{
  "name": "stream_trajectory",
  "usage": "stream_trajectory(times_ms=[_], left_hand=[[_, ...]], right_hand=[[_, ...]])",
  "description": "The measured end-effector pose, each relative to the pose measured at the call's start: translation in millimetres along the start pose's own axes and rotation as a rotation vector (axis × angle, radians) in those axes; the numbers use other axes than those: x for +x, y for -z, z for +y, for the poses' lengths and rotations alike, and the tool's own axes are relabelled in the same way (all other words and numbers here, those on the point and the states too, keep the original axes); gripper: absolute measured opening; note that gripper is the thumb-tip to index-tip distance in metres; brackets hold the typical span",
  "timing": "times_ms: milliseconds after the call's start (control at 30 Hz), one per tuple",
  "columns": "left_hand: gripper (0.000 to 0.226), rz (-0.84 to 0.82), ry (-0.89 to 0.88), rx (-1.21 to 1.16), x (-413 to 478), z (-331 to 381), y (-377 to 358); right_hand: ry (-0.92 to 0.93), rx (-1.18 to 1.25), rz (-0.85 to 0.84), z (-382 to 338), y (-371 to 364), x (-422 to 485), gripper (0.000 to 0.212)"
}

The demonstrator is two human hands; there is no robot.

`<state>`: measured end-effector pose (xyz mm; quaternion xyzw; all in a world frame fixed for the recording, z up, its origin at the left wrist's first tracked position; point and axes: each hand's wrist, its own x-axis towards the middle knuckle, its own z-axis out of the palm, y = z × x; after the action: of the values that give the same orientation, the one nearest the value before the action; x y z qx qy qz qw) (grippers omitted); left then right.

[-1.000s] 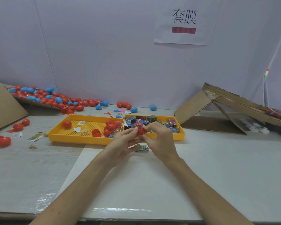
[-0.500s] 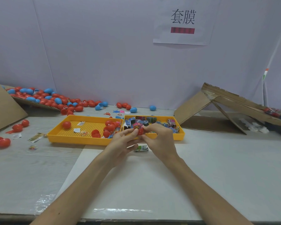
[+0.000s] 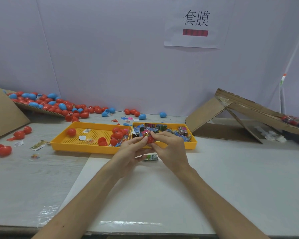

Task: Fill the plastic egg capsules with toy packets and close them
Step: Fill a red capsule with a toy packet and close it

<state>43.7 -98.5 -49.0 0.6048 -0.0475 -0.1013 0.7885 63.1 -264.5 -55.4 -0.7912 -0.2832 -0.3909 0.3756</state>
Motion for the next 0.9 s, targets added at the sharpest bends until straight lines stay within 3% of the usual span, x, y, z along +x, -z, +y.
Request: stream_trajectory(times_ms=[433, 667, 900], left_hand=[[0.054, 0.029, 0.003, -0.023, -0.5, -1.1, 0.0], [0.048, 0.060, 0.009, -0.062, 0.8, -0.3, -3.2], [0.034, 0.027, -0.001, -0.049, -0.9, 1.2, 0.0]], right_hand=[[0.021, -0.016, 0.010, 4.7, -1.3, -1.9, 0.035], [-0.069, 0.056, -0.067, 1.0, -3.0, -0.7, 0.053], [-0.123, 0.082, -0.034, 1.1, -3.5, 0.8, 0.028]])
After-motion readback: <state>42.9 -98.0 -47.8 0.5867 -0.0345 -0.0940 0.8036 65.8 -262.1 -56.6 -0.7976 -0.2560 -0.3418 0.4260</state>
